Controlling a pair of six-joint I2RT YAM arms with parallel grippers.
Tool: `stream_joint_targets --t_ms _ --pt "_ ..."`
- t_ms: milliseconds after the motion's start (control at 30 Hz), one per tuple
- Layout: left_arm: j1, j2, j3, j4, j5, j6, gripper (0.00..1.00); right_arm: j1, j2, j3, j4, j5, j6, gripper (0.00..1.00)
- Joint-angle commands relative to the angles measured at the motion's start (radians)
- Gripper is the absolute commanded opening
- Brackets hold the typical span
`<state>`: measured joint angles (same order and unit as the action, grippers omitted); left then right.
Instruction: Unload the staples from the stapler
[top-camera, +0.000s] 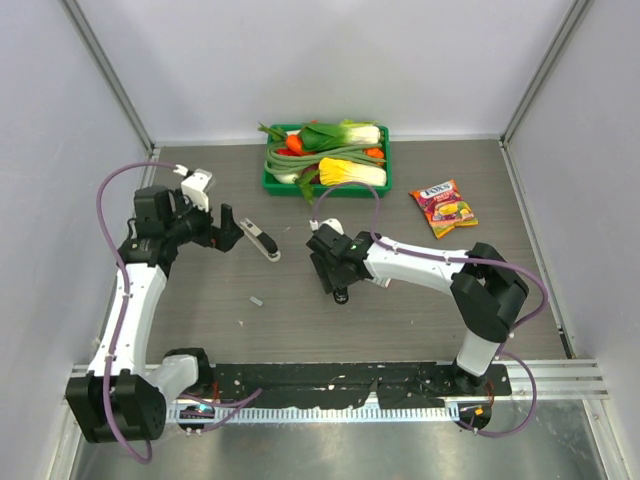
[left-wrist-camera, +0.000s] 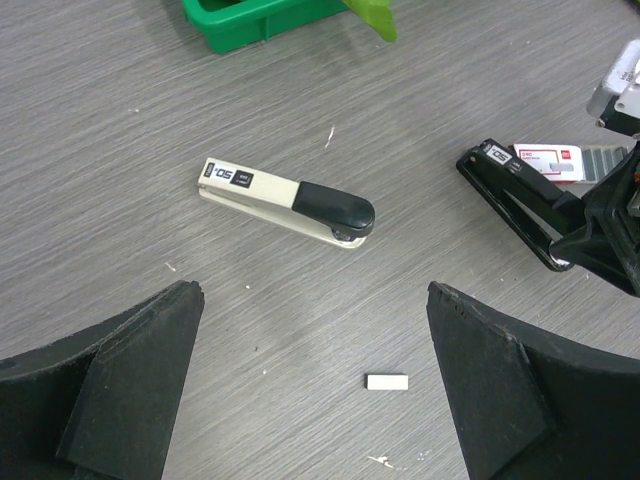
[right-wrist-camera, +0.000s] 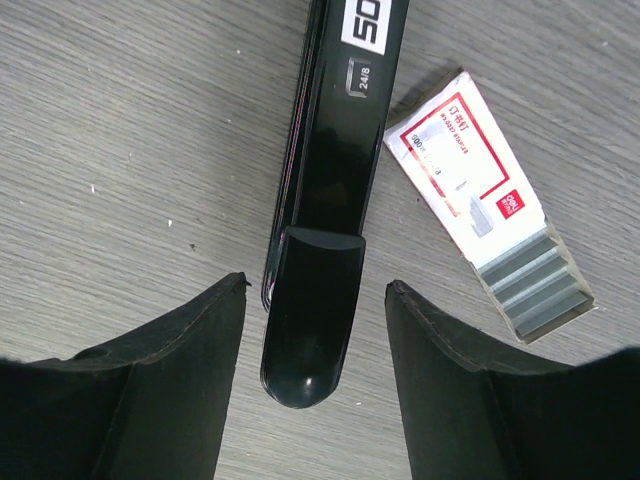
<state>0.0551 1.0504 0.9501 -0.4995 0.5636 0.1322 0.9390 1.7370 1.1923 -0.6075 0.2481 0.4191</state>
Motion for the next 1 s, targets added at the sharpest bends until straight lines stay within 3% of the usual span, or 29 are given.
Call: stream_joint_targets --t_ms 0,333,500,700,833,967 --pt "-0.021 -0.026 -0.013 -0.008 -0.019 0.030 1.00 0.004 0.001 -0.013 0.054 -0.009 0.033 0.59" --pt "-0.101 -0.039 -0.037 -0.016 -0.062 0.053 1.00 0.004 -0.024 0.016 0.126 -0.038 0.076 0.30" --pt "-0.136 -0.044 -0.047 -0.020 -0.062 0.049 1.00 0.004 -0.089 0.007 0.302 -0.069 0.150 0.16" --pt "-0.163 -0.047 -0.070 -0.047 0.031 0.026 1.00 0.004 -0.208 -0.036 0.546 -0.079 0.242 0.14" --pt "-0.185 -0.044 -0.085 -0.100 0.079 0.058 1.00 0.004 -0.203 0.016 0.523 -0.079 0.248 0.13" --pt "-0.198 -0.061 -0.103 -0.131 0.085 0.105 1.00 0.006 -0.249 -0.036 0.584 -0.081 0.273 0.13"
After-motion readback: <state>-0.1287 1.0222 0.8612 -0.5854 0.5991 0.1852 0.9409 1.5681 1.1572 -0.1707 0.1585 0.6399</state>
